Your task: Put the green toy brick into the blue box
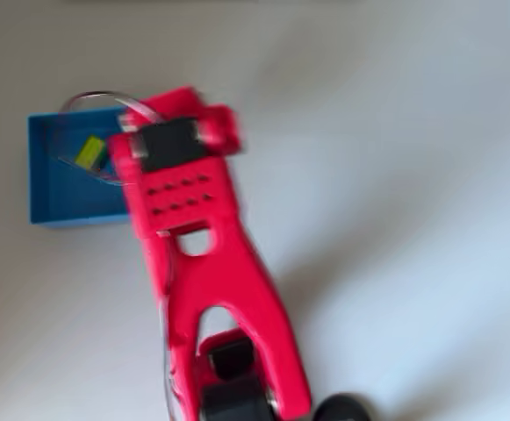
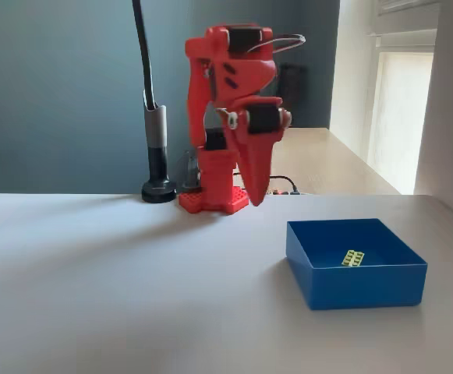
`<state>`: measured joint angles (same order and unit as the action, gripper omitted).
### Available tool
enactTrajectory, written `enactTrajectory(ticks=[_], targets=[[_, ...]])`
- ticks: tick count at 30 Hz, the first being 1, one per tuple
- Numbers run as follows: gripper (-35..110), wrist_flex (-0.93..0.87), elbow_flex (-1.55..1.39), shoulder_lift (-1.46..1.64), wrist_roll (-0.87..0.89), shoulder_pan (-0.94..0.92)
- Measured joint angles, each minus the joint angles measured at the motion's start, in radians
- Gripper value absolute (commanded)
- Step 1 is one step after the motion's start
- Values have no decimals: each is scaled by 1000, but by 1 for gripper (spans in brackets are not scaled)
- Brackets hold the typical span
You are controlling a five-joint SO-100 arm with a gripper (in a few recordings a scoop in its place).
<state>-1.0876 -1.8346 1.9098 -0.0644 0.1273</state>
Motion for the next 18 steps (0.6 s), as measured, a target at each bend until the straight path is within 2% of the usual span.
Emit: enactTrajectory(ticks=[9, 18], targets=[[0, 288, -325, 155, -51, -199], [0, 380, -680, 460, -15, -195]])
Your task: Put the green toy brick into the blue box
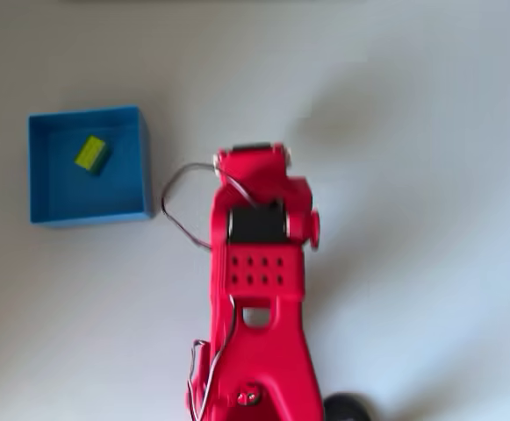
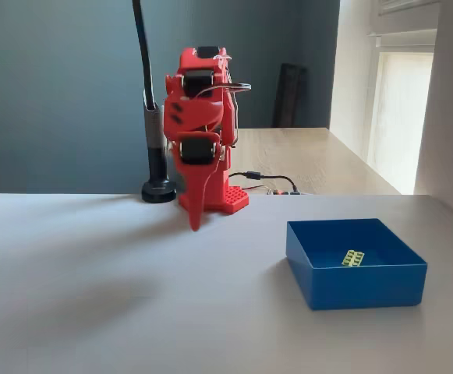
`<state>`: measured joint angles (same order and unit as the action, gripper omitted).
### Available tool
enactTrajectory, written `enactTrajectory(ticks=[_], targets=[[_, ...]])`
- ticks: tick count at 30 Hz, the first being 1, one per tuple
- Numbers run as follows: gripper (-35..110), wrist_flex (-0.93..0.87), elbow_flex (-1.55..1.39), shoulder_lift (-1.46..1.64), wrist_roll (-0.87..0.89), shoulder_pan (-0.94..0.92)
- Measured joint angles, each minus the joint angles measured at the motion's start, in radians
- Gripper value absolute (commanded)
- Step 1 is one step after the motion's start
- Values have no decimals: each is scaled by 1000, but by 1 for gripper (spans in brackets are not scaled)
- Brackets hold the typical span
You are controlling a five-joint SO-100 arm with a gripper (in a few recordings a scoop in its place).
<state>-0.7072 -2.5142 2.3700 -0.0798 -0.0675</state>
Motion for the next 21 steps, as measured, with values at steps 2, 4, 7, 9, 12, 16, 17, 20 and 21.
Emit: enactTrajectory(ticks=[2, 4, 7, 9, 12, 16, 17, 20, 21], targets=[[0, 9, -94, 86, 6, 0], [0, 11, -175, 164, 8, -3], [0, 11, -279, 276, 8, -5], [0, 11, -339, 354, 8, -5], [0, 11, -425, 449, 8, -5], [0, 11, -518, 569, 0, -5], [0, 11, -531, 595, -2, -5], [0, 11, -558, 649, 2, -2], [0, 11, -560, 666, -2, 6]])
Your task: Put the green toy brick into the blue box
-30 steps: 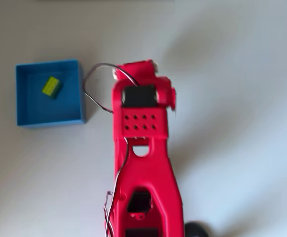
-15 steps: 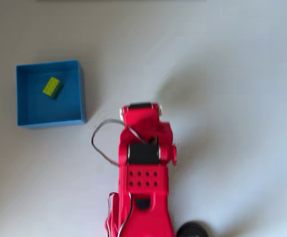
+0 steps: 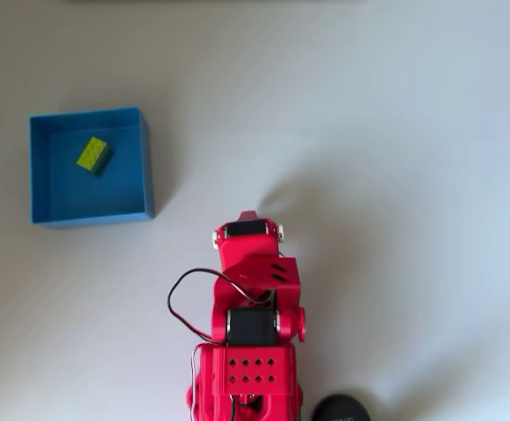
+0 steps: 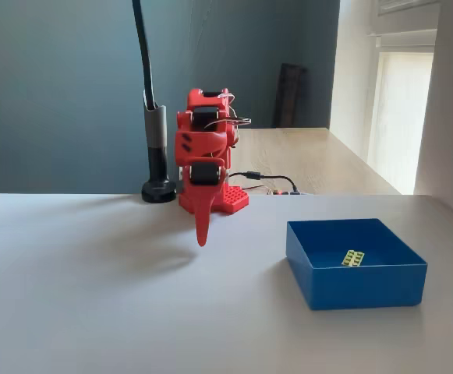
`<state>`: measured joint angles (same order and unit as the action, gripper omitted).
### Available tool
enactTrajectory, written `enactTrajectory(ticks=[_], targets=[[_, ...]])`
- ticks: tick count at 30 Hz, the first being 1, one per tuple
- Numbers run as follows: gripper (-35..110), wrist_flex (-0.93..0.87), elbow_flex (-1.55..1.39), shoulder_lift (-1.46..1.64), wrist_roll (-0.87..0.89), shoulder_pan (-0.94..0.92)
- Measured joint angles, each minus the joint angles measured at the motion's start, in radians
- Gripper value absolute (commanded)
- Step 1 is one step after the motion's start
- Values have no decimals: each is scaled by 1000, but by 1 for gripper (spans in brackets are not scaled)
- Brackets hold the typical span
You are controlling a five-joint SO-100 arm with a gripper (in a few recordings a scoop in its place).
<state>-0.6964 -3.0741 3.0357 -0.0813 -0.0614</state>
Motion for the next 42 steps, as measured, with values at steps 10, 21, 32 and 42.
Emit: enactTrajectory(ticks=[10, 21, 32, 42], targets=[[0, -69, -46, 132, 26, 34], [0, -138, -46, 206, 43, 55], [0, -138, -46, 204, 43, 55], [0, -138, -46, 204, 43, 55]])
